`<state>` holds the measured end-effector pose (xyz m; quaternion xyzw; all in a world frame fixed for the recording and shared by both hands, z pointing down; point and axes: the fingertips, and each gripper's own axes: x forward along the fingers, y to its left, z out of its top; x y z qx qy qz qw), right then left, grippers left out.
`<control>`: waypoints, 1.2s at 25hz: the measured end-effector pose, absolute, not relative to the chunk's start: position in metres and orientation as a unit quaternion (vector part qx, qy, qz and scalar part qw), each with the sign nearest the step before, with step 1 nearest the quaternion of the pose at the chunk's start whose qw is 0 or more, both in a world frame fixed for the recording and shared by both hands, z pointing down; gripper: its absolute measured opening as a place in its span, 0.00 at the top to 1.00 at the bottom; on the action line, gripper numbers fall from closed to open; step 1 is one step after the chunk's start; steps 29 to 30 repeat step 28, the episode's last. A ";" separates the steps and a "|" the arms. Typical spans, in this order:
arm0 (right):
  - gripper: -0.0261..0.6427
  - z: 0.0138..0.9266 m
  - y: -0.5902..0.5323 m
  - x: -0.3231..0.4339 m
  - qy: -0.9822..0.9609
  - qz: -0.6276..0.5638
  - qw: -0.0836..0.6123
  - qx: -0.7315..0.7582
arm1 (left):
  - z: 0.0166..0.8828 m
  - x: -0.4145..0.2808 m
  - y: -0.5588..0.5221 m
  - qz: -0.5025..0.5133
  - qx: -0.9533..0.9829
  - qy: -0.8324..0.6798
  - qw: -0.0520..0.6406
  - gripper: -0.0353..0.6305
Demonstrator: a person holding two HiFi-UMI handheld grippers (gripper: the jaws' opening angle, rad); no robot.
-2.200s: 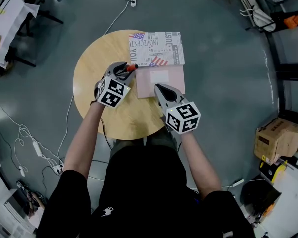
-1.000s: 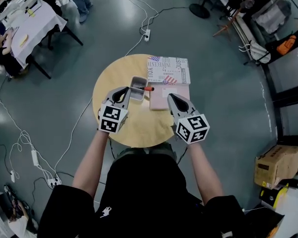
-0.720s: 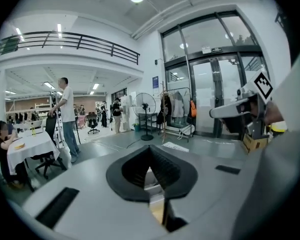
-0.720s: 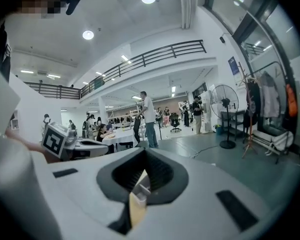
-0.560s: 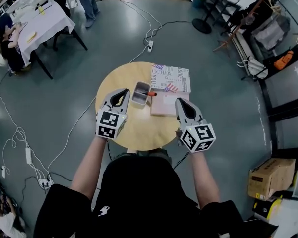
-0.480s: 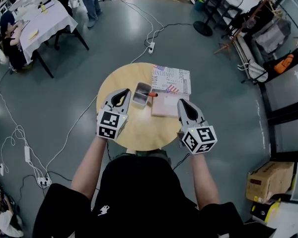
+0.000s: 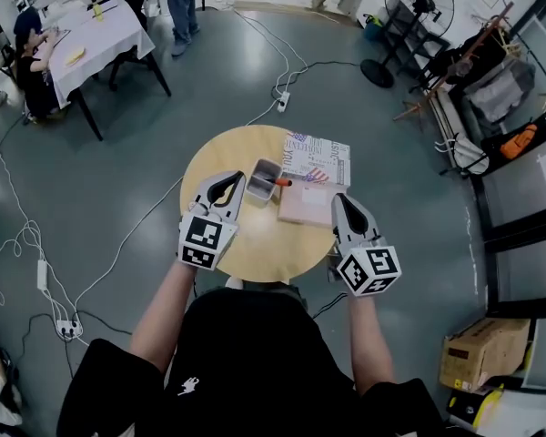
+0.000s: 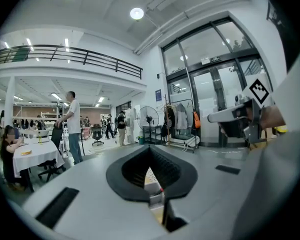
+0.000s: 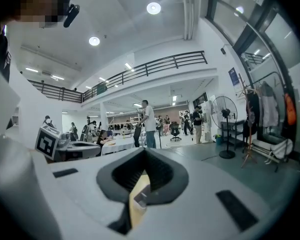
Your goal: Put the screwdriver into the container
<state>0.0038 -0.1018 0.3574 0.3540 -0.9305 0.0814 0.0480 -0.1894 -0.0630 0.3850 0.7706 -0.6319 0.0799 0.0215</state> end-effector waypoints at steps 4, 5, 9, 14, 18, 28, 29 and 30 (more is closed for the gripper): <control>0.96 0.352 -0.101 0.004 -0.930 0.076 0.048 0.356 | 0.375 -0.192 -0.058 0.068 0.768 -0.637 0.016 0.94; 0.96 0.351 -0.100 0.003 -0.930 0.075 0.048 0.356 | 0.373 -0.193 -0.057 0.065 0.767 -0.638 0.015 0.94; 0.96 0.350 -0.097 0.000 -0.931 0.073 0.049 0.355 | 0.374 -0.197 -0.053 0.063 0.765 -0.641 0.016 0.94; 0.96 0.351 -0.098 -0.003 -0.931 0.067 0.058 0.354 | 0.377 -0.199 -0.055 0.061 0.763 -0.643 0.021 0.94; 0.96 0.355 -0.099 -0.006 -0.930 0.070 0.064 0.354 | 0.380 -0.202 -0.057 0.063 0.763 -0.643 0.025 0.94; 0.96 0.359 -0.109 -0.019 -0.932 0.066 0.076 0.349 | 0.386 -0.210 -0.065 0.065 0.764 -0.641 0.032 0.94; 0.96 0.359 -0.109 -0.019 -0.932 0.066 0.076 0.349 | 0.386 -0.210 -0.065 0.065 0.764 -0.641 0.032 0.94; 0.96 0.359 -0.109 -0.019 -0.932 0.066 0.076 0.349 | 0.386 -0.210 -0.065 0.065 0.764 -0.641 0.032 0.94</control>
